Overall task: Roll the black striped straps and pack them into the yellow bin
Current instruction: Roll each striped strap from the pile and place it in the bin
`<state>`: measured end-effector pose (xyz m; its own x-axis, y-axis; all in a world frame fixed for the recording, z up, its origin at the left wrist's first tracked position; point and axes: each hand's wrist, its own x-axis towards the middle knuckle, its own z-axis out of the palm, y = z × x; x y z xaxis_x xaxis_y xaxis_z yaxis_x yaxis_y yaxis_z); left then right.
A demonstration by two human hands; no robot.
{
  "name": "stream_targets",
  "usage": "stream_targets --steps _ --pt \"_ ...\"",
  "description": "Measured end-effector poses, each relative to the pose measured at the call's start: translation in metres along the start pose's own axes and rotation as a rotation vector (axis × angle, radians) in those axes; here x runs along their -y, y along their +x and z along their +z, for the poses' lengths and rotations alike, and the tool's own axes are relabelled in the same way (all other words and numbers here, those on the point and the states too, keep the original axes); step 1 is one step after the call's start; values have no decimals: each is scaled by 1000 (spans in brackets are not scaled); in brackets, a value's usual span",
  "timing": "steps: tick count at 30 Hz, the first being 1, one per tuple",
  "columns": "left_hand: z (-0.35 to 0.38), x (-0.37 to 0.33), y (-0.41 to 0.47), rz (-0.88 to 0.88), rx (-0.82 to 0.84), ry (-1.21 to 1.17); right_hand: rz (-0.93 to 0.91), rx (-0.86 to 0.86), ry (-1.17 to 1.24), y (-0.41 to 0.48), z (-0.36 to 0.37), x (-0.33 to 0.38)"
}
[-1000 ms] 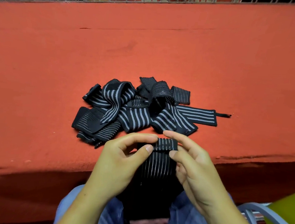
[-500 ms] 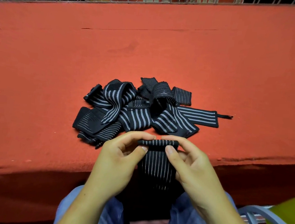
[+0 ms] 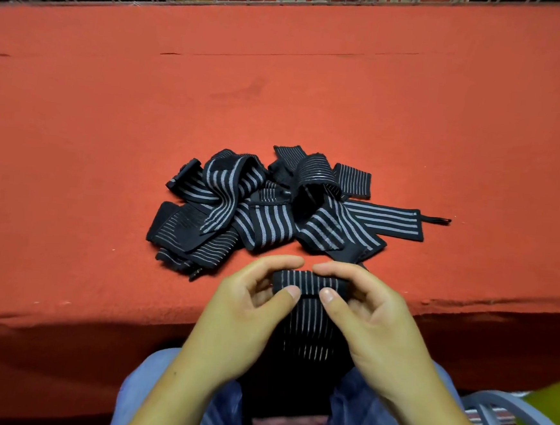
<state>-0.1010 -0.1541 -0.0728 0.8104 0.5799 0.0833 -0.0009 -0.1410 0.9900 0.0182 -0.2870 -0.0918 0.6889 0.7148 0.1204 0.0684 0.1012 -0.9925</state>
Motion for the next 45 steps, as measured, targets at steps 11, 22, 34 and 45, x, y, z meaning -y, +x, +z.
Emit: stream_targets --steps 11,22,34,45 --pt "-3 6 2 107 -78 154 39 43 19 1 2 1" --pt "4 14 -12 -25 -58 44 -33 94 -90 -10 3 -7" --pt "25 31 -23 -29 -196 52 13 103 -182 -19 26 -10" --pt "7 27 -25 -22 -68 -86 158 39 213 -18 5 -14"
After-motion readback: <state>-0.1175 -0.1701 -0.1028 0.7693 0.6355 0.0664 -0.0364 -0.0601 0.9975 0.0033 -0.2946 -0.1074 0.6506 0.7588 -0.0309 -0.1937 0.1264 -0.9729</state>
